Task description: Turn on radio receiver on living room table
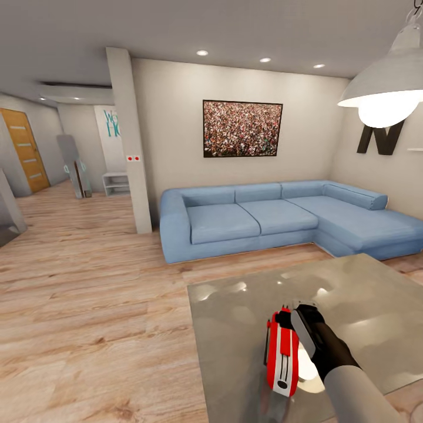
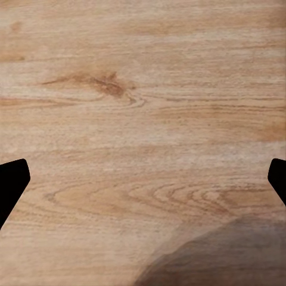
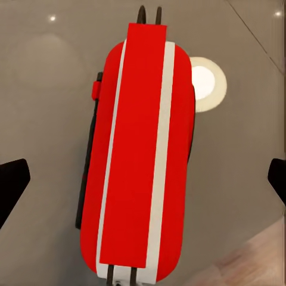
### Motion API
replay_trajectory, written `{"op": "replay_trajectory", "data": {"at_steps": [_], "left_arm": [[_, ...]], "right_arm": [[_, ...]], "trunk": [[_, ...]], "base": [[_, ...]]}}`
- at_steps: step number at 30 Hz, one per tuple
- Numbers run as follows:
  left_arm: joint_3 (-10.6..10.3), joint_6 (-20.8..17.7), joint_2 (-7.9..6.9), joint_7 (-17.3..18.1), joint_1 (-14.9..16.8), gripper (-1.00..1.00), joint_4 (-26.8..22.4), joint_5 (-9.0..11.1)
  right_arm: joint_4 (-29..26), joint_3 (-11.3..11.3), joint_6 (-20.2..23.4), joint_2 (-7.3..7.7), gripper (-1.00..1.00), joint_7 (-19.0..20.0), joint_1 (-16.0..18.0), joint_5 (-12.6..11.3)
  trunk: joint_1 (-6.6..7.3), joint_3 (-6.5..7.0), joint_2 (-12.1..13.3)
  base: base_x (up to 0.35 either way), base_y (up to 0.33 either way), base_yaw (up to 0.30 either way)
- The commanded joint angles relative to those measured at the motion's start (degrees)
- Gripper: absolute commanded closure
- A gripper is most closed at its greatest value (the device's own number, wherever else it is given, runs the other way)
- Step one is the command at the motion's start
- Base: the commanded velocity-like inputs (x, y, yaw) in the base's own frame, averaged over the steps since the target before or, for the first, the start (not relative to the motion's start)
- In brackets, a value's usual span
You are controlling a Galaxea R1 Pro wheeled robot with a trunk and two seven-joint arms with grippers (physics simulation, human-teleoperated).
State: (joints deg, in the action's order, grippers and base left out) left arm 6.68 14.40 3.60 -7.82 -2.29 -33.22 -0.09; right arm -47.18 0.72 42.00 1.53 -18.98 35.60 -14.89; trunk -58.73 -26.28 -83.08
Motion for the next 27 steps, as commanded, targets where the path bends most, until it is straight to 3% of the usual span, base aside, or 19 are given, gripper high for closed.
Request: {"op": "replay_trajectory", "data": {"at_steps": [1, 27], "left_arm": [[0.00, 0.01, 0.00, 0.00, 0.00, -1.00, 0.00, 0.00], [-0.12, -0.06, 0.55, 0.62, 0.00, -1.00, -1.12, 0.41]], "right_arm": [[-0.01, -0.02, -0.03, 0.05, -1.00, 0.00, 0.00, 0.09], [-0.02, -0.19, -0.07, 0.12, -1.00, 0.00, 0.00, 0.28]], "trunk": [[0.00, 0.00, 0.00], [0.00, 0.00, 0.00]], "base": [[0.000, 0.000, 0.000], [0.000, 0.000, 0.000]]}}
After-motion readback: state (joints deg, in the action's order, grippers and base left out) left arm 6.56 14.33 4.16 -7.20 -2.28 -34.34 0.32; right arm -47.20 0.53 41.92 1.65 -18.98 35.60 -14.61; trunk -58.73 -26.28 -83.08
